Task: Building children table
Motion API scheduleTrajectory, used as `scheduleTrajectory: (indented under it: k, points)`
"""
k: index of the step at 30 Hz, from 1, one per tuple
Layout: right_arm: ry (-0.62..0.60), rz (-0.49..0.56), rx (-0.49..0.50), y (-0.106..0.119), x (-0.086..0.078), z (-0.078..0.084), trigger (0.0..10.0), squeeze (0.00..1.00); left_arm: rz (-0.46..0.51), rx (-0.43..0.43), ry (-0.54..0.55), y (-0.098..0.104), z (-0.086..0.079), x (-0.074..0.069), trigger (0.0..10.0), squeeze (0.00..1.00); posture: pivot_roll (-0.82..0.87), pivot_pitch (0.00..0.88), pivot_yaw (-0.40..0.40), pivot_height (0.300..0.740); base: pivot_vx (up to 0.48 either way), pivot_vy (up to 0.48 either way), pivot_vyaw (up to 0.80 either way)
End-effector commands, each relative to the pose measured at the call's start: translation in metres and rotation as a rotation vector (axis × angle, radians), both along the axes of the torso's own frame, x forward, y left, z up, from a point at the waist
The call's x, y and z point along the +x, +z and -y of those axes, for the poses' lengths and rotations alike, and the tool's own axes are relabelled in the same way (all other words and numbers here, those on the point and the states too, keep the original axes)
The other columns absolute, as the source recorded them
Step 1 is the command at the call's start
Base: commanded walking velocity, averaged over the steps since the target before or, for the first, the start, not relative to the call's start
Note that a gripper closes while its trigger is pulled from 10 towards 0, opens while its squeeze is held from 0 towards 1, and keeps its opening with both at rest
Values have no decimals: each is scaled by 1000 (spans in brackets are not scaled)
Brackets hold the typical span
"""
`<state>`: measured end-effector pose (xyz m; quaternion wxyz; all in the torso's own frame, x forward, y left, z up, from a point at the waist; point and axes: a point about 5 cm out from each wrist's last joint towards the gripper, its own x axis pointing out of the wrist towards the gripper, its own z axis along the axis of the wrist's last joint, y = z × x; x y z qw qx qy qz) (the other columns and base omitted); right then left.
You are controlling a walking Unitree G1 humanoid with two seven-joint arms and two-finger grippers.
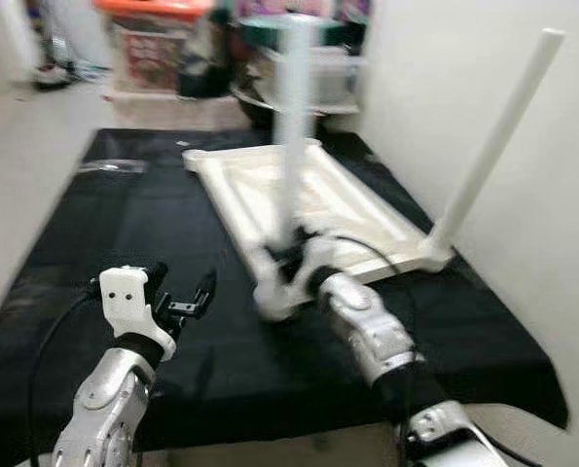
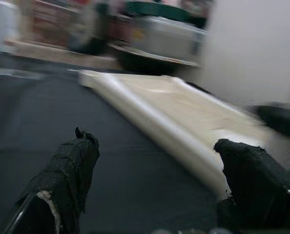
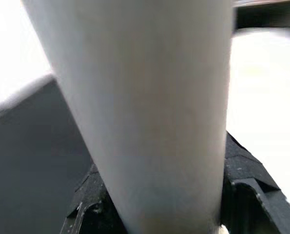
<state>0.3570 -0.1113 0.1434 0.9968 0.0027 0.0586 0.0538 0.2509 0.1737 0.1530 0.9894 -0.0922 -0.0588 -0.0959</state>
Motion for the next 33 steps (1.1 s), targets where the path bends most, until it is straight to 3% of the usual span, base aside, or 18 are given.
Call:
scheduleTrajectory:
  k: [1, 4, 5, 9, 10, 12, 13, 14, 17, 18, 20, 21, 24, 25, 27, 28, 29, 33]
  points:
    - [-323, -120, -123, -28, -15, 57, 0, 0, -1, 0, -4, 1, 1, 0, 10000, 0, 97, 0, -115, 740, 0, 0, 0]
    - [-283, -179, -137, -35, -22, 58, 0, 0, -1, 0, -5, 2, 0, 1, 10000, 0, 83, 0, -107, 740, 0, 0, 0]
    - [-193, -171, -129, -34, -22, 49, 10000, 0, -2, 0, -8, 2, 0, 2, 10000, 0, 82, 0, -105, 740, 0, 0, 0]
    - [-140, -161, -122, -33, -21, 41, 10000, 0, -2, 0, -10, 2, 1, 2, 10000, 0, 83, 0, -105, 740, 0, 0, 0]
    - [-56, -105, -62, -24, -18, 28, 10000, 1000, -2, 0, -12, 2, 1, 3, 10000, 0, 85, 0, -104, 740, 0, 0, 0]
    - [201, 29, 61, 6, -9, -3, 10000, 1000, -4, 1, -12, 1, 1, 4, 10000, 0, 97, 0, -111, 740, 0, 0, 0]
    - [201, 29, 61, 6, -9, -3, 10000, 1000, -4, 1, -12, 1, 1, 4, 10000, 0, 97, 0, -111, 740, 0, 0, 0]
    - [285, 65, 90, 14, -8, -12, 10000, 0, -4, 2, -12, 1, 0, 4, 10000, 0, 97, 0, -111, 740, 0, 0, 0]
    - [514, 147, 70, 35, -9, -27, 10000, 0, -4, 0, -10, 1, -1, 4, 10000, 0, 99, 0, -111, 740, 0, 0, 0]
    - [514, 147, 70, 35, -9, -27, 10000, 0, -4, 0, -10, 1, -1, 4, 10000, 0, 99, 0, -111, 740, 0, 0, 0]
    - [787, 197, 13, 46, -17, -41, 10000, 0, -4, 0, -11, 1, -2, 3, 10000, 0, 106, 0, -117, 740, 0, 0, 0]
    - [787, 197, 13, 46, -17, -41, 10000, 0, -4, 0, -11, 1, -2, 3, 10000, 0, 106, 0, -117, 740, 0, 0, 0]
    - [1060, 192, -60, 41, -29, -53, 10000, 0, -4, 1, -12, 1, -1, 3, 10000, 0, 117, 0, -122, 740, 0, 0, 0]
    - [1115, 175, -58, 34, -34, -58, 7176, 0, -4, 1, -11, 1, -1, 3, 10000, 0, 124, 0, -125, 740, 0, 0, 0]
    - [1153, 164, -54, 30, -37, -61, 7176, 0, -4, 2, -11, 1, -1, 3, 10000, 0, 124, 0, -125, 740, 0, 0, 0]
    - [1178, 158, -48, 28, -39, -62, 4824, 0, -4, 2, -10, 1, -1, 3, 10000, 0, 124, 0, -125, 740, 0, 0, 0]
    - [1176, 143, -30, 17, -43, -67, 0, 0, -5, 3, -8, 1, -1, 1, 10000, 0, 135, 0, -129, 740, 0, 0, 0]
    - [1190, 140, -22, 13, -45, -69, 0, 0, -5, 3, -7, 1, -2, 0, 10000, 0, 134, 0, -127, 740, 0, 0, 0]
